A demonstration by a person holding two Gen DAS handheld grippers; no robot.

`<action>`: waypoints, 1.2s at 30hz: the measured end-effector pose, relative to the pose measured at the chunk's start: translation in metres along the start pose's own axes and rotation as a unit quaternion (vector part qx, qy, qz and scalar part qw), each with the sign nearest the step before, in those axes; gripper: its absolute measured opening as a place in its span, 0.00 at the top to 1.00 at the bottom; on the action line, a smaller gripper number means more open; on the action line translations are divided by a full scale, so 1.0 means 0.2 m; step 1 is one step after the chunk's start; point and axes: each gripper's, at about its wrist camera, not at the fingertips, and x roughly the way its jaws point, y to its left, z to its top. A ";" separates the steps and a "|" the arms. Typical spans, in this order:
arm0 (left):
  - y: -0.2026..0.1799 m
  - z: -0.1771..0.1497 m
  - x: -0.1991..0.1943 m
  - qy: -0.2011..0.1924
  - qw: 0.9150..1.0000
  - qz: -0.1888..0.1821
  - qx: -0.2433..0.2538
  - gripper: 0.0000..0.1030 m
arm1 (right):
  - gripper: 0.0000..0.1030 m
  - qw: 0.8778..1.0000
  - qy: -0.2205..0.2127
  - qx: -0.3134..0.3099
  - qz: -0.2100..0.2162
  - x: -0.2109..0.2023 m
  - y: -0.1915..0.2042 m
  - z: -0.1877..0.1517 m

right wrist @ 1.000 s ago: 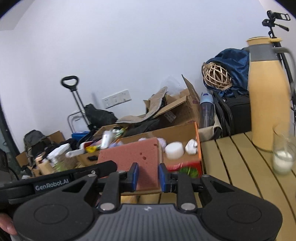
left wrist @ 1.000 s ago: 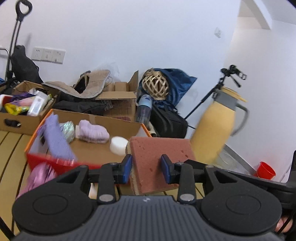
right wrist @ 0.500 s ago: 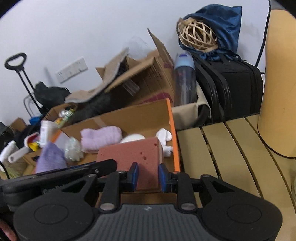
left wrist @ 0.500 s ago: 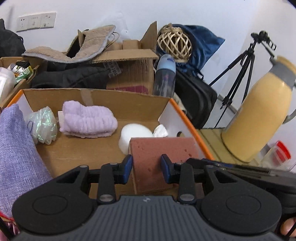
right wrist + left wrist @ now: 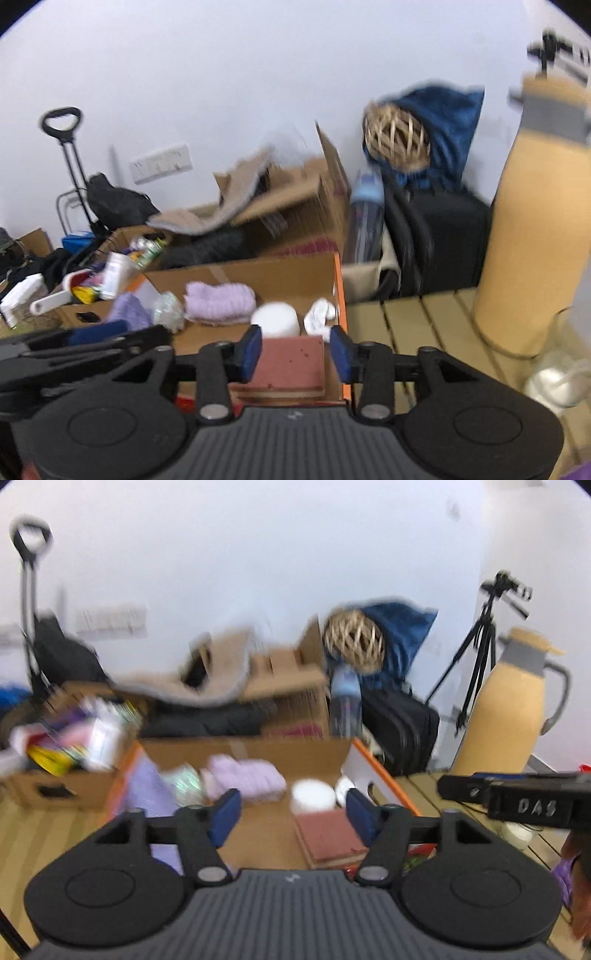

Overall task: Organize soft objects
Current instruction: 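Carry the pink sponge into the box and release it, then return both tools to the table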

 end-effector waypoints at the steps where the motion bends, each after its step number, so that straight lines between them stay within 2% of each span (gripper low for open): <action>1: 0.00 -0.02 -0.09 -0.018 1.000 0.006 0.008 0.28 | 0.55 1.000 -0.016 -0.007 0.003 -0.07 0.02 -0.01; 3: 0.00 -0.09 -0.28 -0.049 0.998 0.021 0.018 0.23 | 0.40 0.998 -0.053 -0.022 0.009 -0.25 0.06 -0.08; 7: 0.04 -0.29 -0.63 -0.095 0.994 0.043 0.014 0.10 | 0.35 0.994 -0.107 -0.038 0.006 -0.54 0.14 -0.26; 10: 0.08 -0.46 -0.87 -0.146 0.987 0.069 0.003 0.01 | 0.25 0.988 -0.147 -0.045 0.010 -0.73 0.20 -0.43; 12: 0.09 -0.56 -1.00 -0.178 0.980 0.087 0.007 0.00 | 0.19 0.984 -0.171 -0.048 0.013 -0.82 0.23 -0.53; 14: 0.10 -0.65 -1.12 -0.192 0.977 0.094 0.007 0.00 | 0.16 0.981 -0.187 -0.052 0.015 -0.91 0.27 -0.64; 19: 0.11 -0.82 -1.35 -0.206 0.973 0.096 -0.024 0.00 | 0.14 0.980 -0.190 -0.059 0.027 -1.06 0.35 -0.92; 21: 0.10 -0.89 -1.42 -0.203 0.973 0.105 -0.024 0.00 | 0.05 0.979 -0.193 -0.056 0.030 -1.12 0.37 -1.04; 26: 0.06 -1.02 -1.51 -0.172 0.980 0.097 -0.019 0.00 | 0.03 0.980 -0.182 -0.072 0.024 -1.24 0.43 -1.27; 31: 0.04 -1.08 -1.54 -0.157 0.983 0.097 -0.022 0.00 | 0.03 0.982 -0.169 -0.079 0.027 -1.30 0.46 -1.36; 36: 0.05 -1.09 -1.51 -0.146 0.984 0.095 -0.023 0.00 | 0.03 0.983 -0.159 -0.091 0.035 -1.30 0.49 -1.38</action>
